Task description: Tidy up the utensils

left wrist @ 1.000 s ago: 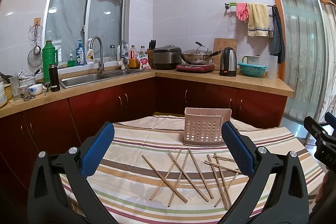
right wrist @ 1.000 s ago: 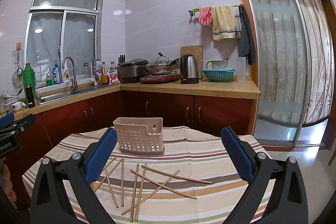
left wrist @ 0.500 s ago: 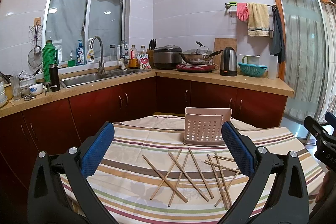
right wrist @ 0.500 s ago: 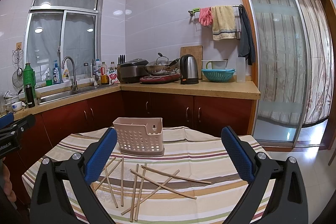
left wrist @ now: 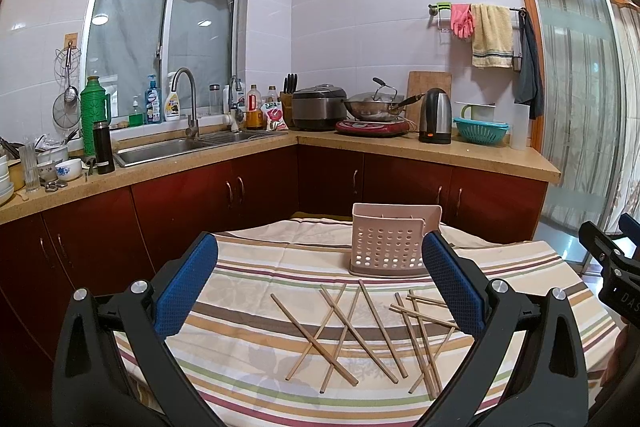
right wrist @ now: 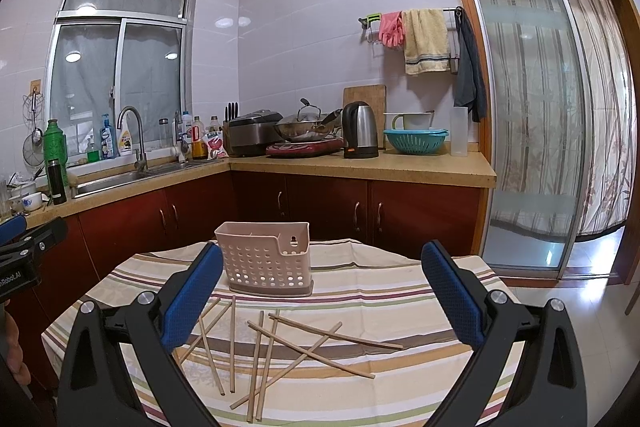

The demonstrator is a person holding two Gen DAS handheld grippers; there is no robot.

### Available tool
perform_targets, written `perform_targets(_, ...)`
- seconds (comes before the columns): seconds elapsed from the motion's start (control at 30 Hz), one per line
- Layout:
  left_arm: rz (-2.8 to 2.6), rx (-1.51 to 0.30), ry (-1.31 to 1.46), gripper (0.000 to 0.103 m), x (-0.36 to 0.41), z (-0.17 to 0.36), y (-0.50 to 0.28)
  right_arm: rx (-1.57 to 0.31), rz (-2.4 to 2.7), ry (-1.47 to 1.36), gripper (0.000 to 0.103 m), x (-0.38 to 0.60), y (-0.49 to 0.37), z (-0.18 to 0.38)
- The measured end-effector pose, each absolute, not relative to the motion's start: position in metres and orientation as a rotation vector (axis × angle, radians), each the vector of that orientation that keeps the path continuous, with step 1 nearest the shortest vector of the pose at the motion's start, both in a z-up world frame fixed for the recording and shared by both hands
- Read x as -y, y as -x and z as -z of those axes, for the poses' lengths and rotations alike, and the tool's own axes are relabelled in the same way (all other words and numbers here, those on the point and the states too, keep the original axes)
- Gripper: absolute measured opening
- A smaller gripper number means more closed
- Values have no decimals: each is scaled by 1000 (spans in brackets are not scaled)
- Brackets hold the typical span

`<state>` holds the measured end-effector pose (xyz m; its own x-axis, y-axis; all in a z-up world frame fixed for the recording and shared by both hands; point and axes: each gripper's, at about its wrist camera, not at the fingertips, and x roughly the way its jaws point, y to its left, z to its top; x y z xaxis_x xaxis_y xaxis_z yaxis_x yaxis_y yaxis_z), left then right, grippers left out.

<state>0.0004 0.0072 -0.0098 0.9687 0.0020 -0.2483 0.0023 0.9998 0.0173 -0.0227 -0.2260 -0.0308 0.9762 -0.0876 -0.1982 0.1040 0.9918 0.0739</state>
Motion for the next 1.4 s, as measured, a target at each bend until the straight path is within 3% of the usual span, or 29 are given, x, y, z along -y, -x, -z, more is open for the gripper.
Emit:
perform_targets(0.6,-6,-309,-26,100,-5,36,-20,-249,102,-89,97,233,9,56)
perform_targets(1.2,-58,-647,-36,99,2,176,-91,-523,54,-146,97,261,-47,161)
perform_targets(1.27,-65,-678,-50,96,7,188,-97,-535,47,-157,97,264,-51,168)
perform_targets(1.33,-78,-709,-59,83,12,200,-102,-542,43,-169,97,268,-53,173)
perform_targets(1.4,-84,-728,-65,78,14,206,-105,-548,39,-184,97,273,-55,177)
